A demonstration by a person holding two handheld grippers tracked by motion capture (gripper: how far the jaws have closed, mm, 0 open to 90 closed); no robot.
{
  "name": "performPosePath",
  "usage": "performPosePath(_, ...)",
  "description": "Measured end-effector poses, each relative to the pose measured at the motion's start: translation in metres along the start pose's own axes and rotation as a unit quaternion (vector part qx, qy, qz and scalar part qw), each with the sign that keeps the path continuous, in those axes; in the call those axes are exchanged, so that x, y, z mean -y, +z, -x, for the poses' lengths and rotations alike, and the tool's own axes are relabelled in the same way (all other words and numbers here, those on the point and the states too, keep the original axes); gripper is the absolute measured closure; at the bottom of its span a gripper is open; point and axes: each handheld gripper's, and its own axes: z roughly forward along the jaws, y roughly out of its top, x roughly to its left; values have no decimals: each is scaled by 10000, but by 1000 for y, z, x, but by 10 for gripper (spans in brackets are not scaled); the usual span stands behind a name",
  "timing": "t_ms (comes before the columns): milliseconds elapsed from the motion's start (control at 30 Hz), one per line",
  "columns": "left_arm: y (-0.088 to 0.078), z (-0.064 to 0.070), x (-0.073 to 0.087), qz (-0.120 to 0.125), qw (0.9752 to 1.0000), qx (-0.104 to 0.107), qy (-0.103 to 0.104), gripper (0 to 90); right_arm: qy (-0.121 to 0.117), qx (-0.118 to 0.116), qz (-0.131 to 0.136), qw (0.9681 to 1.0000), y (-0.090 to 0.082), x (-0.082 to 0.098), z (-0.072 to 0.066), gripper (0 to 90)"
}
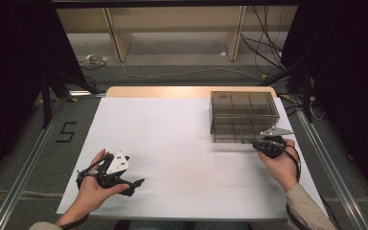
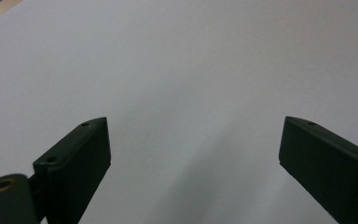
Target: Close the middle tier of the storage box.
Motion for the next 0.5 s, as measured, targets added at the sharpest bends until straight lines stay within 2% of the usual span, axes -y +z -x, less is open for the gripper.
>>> performPosePath(500, 0, 0, 0, -7, 10000, 7, -7, 90, 33, 38, 45, 10000, 1, -3, 2, 900)
